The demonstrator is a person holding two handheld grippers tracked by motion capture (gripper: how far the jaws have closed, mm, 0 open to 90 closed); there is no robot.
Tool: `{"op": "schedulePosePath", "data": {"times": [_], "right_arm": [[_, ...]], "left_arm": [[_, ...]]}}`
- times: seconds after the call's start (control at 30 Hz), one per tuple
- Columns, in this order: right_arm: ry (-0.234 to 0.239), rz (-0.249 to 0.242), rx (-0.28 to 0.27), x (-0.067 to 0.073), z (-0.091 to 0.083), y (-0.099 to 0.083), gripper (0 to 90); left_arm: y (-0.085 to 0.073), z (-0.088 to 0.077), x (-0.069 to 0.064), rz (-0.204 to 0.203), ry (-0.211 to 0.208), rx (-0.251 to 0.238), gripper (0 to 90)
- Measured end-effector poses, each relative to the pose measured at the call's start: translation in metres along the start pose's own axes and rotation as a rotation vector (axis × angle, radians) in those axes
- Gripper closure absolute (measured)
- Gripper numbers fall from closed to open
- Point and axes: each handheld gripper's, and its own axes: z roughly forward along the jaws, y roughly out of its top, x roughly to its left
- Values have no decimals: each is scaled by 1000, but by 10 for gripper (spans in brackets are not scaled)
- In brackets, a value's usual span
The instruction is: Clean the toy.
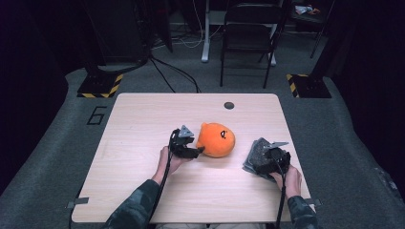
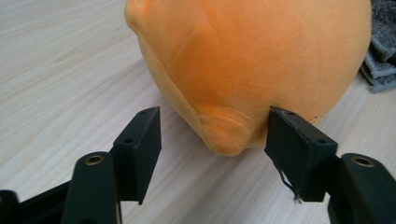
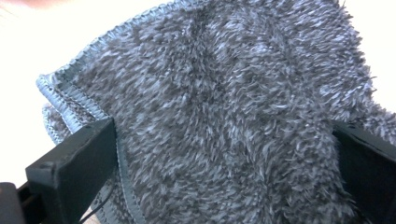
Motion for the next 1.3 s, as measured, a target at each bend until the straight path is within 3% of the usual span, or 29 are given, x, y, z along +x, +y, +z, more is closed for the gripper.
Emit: {"op": "schedulePosePath", "data": {"times": [0.23, 0.3, 0.37, 0.47, 0.5, 0.6, 0.67, 0.87, 0.93, 1.03, 1.1, 1.17, 1.3], "right_arm": [[-32, 20, 28, 3, -1, 1, 0], [-33, 18, 44, 6, -5, 3, 92], [-32, 5, 20, 6, -7, 4, 199], [-22, 32, 18, 5, -8, 3, 276], [-26, 37, 14, 2, -10, 2, 361], [-22, 64, 6, -2, -11, 1, 419], [-10, 115, 19, -4, -13, 0, 445], [-30, 119, 0, -5, -12, 0, 557], [-45, 102, -17, -5, -13, -1, 643], [-50, 81, -22, -3, -14, -2, 689], [-55, 63, -24, -2, -14, -2, 710], [-61, 66, -20, -1, -14, -2, 721], [-53, 72, -46, -5, -16, -2, 725]], "left_arm": [[-1, 2, -1, -5, -7, -3, 397], [0, 2, 0, -5, -13, -1, 407], [0, 2, -1, 2, -9, 2, 416], [-1, 3, -2, -6, -12, -6, 429], [-1, 3, -3, -8, -11, -3, 431], [-1, 4, -3, -2, -11, -1, 445], [0, 4, -3, 3, -12, 2, 451], [0, 5, -4, 7, -11, -3, 500], [0, 5, -4, 12, -11, 0, 522], [-1, 6, -5, 8, -9, 0, 545], [-3, 7, -6, 11, -5, -9, 578], [-3, 7, -8, 0, -3, -16, 616], [-4, 5, -13, 15, 5, -37, 687]]}}
